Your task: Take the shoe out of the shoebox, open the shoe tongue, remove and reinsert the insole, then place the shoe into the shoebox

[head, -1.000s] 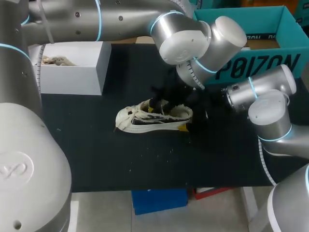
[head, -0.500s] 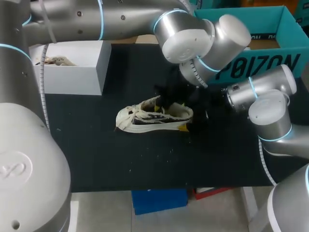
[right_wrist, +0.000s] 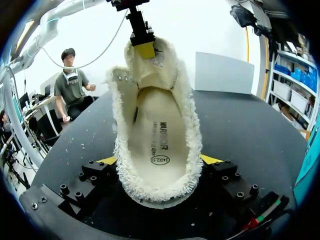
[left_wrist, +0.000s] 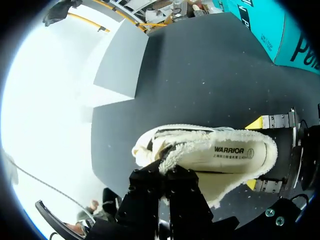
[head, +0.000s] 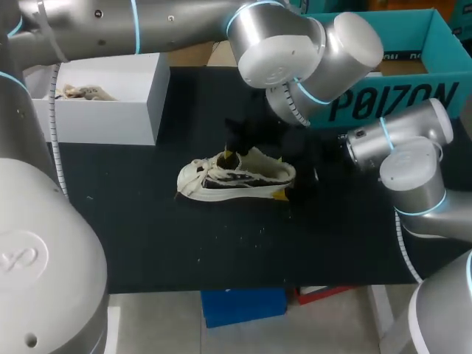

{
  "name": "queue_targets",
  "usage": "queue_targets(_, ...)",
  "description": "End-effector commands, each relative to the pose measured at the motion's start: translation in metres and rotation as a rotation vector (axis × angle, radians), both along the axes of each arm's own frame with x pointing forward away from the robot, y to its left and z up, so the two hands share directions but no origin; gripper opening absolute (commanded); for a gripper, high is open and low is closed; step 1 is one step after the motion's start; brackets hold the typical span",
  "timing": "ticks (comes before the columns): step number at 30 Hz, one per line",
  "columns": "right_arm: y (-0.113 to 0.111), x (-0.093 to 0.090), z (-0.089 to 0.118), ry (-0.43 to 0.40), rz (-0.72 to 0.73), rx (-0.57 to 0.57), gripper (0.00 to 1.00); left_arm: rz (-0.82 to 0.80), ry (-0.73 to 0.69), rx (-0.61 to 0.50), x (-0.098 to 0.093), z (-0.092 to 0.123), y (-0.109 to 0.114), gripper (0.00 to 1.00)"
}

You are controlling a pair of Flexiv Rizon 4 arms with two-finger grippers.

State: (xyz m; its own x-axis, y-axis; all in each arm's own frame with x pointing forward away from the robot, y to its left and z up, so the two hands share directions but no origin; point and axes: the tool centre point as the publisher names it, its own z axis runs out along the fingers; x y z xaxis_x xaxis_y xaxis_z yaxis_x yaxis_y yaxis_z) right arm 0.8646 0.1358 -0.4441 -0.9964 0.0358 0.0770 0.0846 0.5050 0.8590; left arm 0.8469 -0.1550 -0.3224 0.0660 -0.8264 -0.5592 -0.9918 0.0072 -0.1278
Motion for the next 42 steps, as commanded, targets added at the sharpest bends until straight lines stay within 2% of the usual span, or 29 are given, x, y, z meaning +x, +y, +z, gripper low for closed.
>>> queue_targets(1,0.001,0.000,-0.001,0.000,-0.001,-0.002,0.00,0.004,-0.025,0.017,-0.011,0.005,0.021,0.00)
queue_targets(8,0.001,0.000,-0.001,0.000,-0.001,-0.002,0.00,0.064,-0.003,0.033,-0.025,-0.006,0.055,0.00)
queue_targets(9,0.001,0.000,-0.001,0.000,-0.001,-0.002,0.00,0.074,0.000,0.035,-0.027,-0.007,0.060,0.08)
queue_targets(10,0.001,0.000,-0.001,0.000,-0.001,-0.002,0.00,0.084,0.004,0.036,-0.028,-0.008,0.064,0.43)
queue_targets(11,0.001,0.000,-0.001,0.000,-0.001,-0.002,0.00,0.093,0.007,0.037,-0.030,-0.009,0.069,1.00)
queue_targets(24,0.001,0.000,-0.001,0.000,-0.001,-0.002,0.00,0.169,-0.027,0.013,-0.037,-0.005,0.110,1.00)
queue_targets(34,0.001,0.000,-0.001,0.000,-0.001,-0.002,0.00,0.206,0.010,-0.039,-0.039,-0.036,0.127,1.00)
queue_targets(42,0.001,0.000,-0.001,0.000,-0.001,-0.002,0.00,0.197,0.034,-0.093,-0.033,-0.058,0.127,1.00)
